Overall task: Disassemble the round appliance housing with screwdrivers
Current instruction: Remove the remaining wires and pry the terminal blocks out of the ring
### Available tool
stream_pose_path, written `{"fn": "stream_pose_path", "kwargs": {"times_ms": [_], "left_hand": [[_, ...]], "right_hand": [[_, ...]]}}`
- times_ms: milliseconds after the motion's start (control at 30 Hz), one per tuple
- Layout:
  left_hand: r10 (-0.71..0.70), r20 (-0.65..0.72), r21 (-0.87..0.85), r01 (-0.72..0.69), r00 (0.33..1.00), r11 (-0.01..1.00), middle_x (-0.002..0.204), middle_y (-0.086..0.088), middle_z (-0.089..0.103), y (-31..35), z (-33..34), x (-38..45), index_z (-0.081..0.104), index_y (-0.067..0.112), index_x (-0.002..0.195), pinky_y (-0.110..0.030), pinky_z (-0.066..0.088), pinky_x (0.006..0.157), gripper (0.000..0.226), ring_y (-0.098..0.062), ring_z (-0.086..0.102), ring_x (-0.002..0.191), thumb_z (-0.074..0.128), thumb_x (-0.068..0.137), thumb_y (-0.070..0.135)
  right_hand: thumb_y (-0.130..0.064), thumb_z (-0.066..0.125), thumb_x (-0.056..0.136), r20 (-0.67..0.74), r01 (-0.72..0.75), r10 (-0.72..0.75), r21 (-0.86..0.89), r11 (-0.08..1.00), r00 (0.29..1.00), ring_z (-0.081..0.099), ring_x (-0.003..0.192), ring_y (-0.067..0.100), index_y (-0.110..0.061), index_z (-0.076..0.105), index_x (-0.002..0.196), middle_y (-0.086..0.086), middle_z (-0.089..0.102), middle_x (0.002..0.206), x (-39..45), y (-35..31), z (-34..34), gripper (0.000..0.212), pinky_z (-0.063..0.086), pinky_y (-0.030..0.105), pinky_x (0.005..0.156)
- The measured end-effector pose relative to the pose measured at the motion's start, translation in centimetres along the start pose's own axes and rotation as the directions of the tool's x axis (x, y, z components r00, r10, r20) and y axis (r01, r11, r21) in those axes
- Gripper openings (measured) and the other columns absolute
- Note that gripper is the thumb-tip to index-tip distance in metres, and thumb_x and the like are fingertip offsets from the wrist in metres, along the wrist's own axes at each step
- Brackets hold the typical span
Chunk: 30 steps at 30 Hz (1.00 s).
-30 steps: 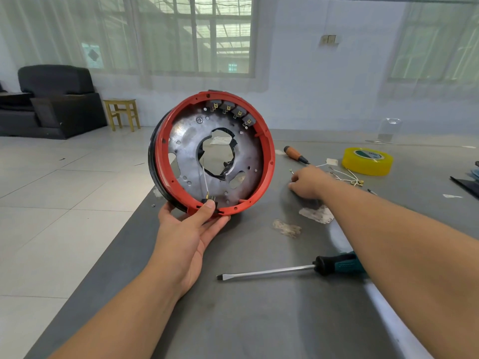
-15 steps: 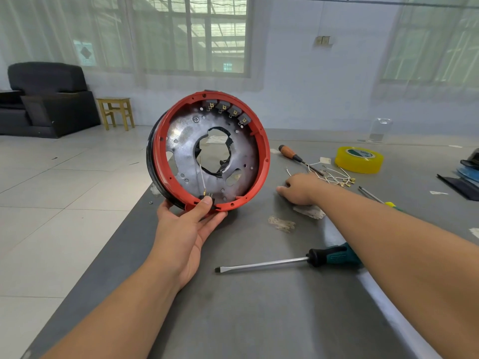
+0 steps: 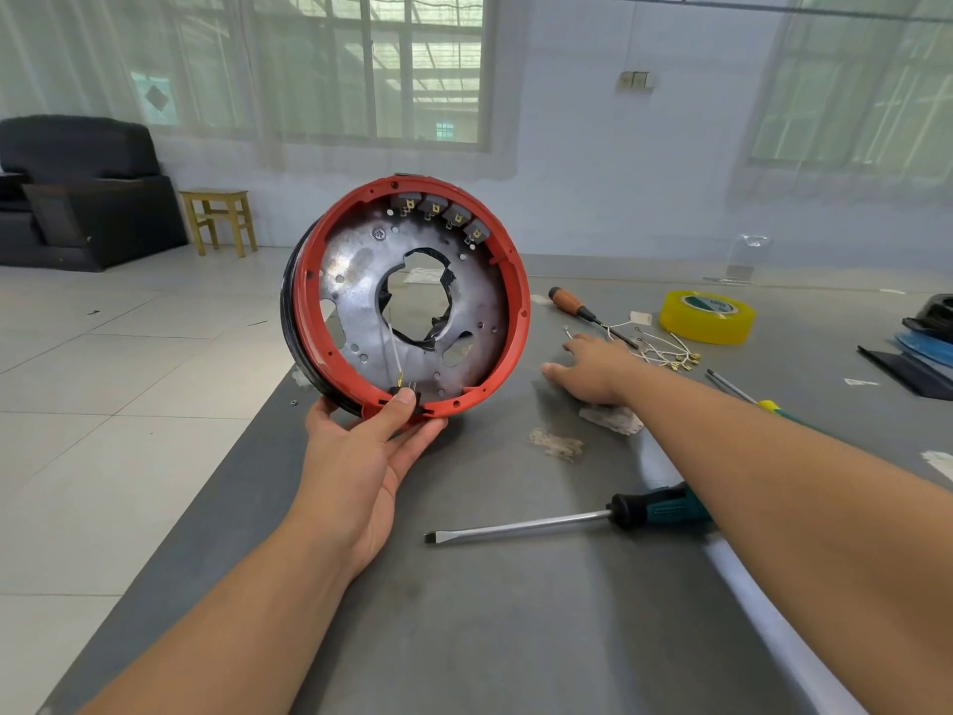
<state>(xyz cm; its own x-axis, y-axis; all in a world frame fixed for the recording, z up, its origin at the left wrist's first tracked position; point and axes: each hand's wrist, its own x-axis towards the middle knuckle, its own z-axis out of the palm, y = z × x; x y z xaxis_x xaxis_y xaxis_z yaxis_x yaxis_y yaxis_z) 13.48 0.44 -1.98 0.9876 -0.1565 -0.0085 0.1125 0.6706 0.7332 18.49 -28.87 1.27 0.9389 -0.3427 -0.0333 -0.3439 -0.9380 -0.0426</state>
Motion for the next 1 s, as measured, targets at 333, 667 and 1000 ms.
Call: {"fn": "stream_pose_path", "kwargs": {"times_ms": [333, 667, 1000], "left_hand": [[-0.075, 0.035, -0.044, 0.077, 0.997, 0.996, 0.128, -0.019, 0.073, 0.7, 0.4, -1.1, 0.053, 0.002, 0.143, -0.035, 0.066, 0.078, 0.047, -0.033, 0.077, 0.107, 0.067, 0.098, -0.001], [-0.230, 0.208, 0.022, 0.231, 0.951, 0.973, 0.121, -0.027, 0.074, 1.1, -0.1, -2.8, 0.057, -0.010, 0.135, -0.033, 0.065, 0.077, 0.038, -0.044, 0.074, 0.110, 0.061, 0.099, -0.003], [-0.385, 0.194, 0.228, 0.340, 0.902, 0.912, 0.121, -0.030, 0.073, 2.4, -0.7, -2.6, 0.063, -0.004, 0.131, -0.040, 0.065, 0.084, 0.052, -0.041, 0.075, 0.110, 0.072, 0.084, 0.019]], "right_hand": [[-0.043, 0.051, 0.092, -0.303, 0.245, 0.116, 0.902, 0.356, 0.946, 0.075, 0.081, 0.017, -0.035, 0.065, 0.095, -0.006, 0.068, 0.102, -11.7, -5.0, -1.7, 0.017, 0.060, 0.042, 0.073], [-0.035, 0.062, 0.091, -0.449, 0.407, 0.109, 0.871, 0.274, 0.887, 0.076, 0.065, 0.012, -0.065, 0.055, 0.096, -0.037, 0.068, 0.095, -16.1, -8.3, 1.9, 0.031, 0.062, 0.037, 0.077], [-0.033, 0.060, 0.085, -0.511, 0.435, 0.145, 0.824, 0.361, 0.847, 0.075, 0.064, 0.012, -0.051, 0.057, 0.122, -0.042, 0.065, 0.096, -17.0, -7.3, 1.7, 0.041, 0.062, 0.041, 0.079]]}}
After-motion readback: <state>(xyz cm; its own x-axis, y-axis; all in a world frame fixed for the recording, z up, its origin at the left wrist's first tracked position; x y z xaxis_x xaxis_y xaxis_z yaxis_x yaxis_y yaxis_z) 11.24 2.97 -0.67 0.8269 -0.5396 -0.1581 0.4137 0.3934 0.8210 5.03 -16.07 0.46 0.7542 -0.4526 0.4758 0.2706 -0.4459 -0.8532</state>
